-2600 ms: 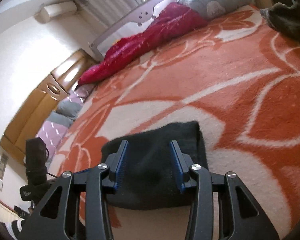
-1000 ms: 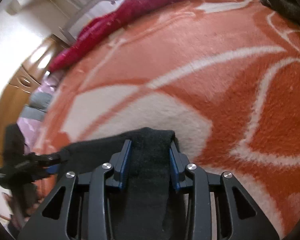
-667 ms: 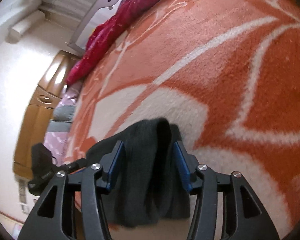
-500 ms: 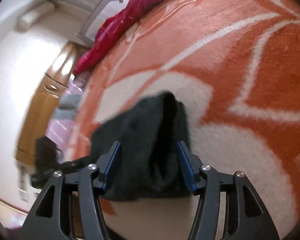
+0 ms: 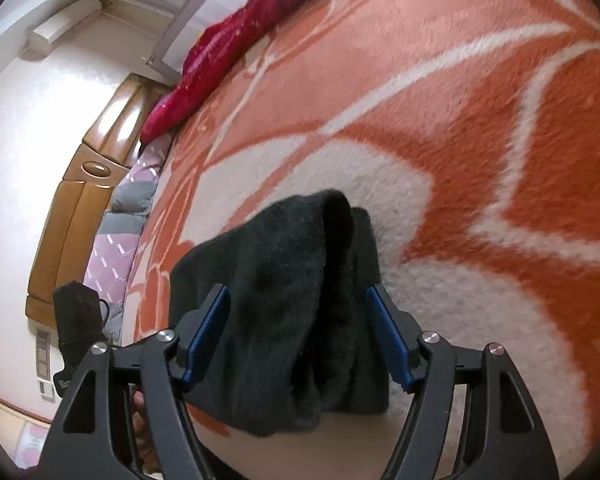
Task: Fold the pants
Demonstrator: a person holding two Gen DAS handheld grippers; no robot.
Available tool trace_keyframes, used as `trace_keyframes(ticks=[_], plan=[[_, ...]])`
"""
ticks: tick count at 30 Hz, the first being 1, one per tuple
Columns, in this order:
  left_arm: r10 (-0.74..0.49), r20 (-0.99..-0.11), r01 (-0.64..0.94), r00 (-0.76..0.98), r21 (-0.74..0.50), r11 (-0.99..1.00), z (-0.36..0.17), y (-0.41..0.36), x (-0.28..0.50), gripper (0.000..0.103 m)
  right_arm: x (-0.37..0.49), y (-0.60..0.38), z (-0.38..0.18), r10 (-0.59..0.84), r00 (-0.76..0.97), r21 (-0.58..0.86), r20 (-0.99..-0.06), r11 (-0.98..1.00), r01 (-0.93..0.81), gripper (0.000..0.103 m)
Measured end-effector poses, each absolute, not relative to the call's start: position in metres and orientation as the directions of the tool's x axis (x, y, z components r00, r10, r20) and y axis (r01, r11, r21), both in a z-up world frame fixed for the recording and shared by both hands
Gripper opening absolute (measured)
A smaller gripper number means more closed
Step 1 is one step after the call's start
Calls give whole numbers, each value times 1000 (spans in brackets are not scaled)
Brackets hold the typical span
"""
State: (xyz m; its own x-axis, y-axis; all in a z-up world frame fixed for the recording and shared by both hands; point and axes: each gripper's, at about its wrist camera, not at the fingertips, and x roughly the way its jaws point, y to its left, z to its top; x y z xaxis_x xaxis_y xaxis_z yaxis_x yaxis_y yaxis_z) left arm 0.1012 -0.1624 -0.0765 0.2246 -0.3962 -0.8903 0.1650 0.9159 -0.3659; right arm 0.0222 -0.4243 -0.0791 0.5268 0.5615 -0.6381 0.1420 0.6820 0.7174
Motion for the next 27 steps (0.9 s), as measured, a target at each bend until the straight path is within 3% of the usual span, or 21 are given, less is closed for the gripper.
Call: trace_keyframes(ticks=[6, 9, 12, 15, 19, 27], plan=[[-414, -891, 167, 187, -387, 907, -92, -162, 106, 98, 23, -432, -99, 594, 501, 744, -629, 647, 167, 76], [-486, -864, 123, 133, -472, 873, -105, -153, 112, 102, 23, -431, -102, 616, 482, 752, -623, 642, 151, 77], [-527, -842, 115, 116, -516, 849, -110, -150, 118, 102, 27, -421, -102, 605, 458, 720, -651, 683, 120, 86], [-588, -804, 119, 86, -578, 807, -105, -152, 120, 75, 31, -399, -95, 542, 444, 634, -713, 770, 78, 85], [-627, -771, 116, 112, -616, 779, -94, -140, 118, 46, 25, -381, -74, 455, 473, 528, -754, 849, 25, 65], [-621, -752, 108, 222, -613, 782, -58, -114, 129, 42, 37, -370, -43, 493, 517, 573, -699, 820, -7, 61]])
